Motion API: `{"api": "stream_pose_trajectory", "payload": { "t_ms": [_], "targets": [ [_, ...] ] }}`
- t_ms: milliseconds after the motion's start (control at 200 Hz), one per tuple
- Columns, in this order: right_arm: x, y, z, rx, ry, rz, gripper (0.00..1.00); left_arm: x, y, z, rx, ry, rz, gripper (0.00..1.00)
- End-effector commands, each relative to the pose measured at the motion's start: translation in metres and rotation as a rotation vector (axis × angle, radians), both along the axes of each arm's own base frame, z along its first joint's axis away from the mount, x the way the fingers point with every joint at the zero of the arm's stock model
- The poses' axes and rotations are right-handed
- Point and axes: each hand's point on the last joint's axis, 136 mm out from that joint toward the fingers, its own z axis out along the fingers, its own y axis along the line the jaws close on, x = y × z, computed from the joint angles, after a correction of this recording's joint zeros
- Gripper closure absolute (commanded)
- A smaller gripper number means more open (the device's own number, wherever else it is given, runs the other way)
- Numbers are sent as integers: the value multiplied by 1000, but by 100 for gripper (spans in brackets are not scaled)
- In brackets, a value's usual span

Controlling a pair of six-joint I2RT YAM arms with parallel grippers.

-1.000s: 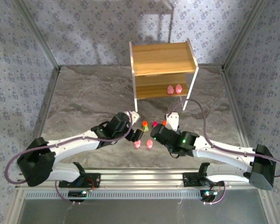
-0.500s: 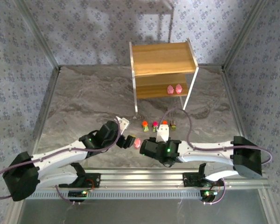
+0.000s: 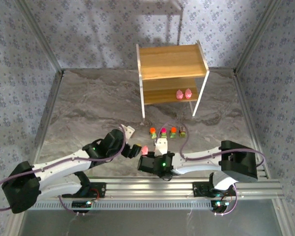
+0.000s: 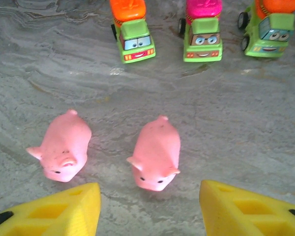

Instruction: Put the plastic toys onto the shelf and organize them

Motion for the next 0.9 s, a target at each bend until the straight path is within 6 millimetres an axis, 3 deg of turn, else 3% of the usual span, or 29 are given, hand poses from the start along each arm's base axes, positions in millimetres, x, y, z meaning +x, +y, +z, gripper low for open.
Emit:
{"api": "stream_pose_trajectory", "payload": {
  "t_ms": [0, 895],
  "targets": [
    [-2, 5, 0, 29, 1, -52, 43, 4, -8, 11, -34, -14, -4, 10],
    [5, -2, -24, -30, -27, -166, 43, 6, -9, 9, -21, -12, 0, 11]
  ]
}}
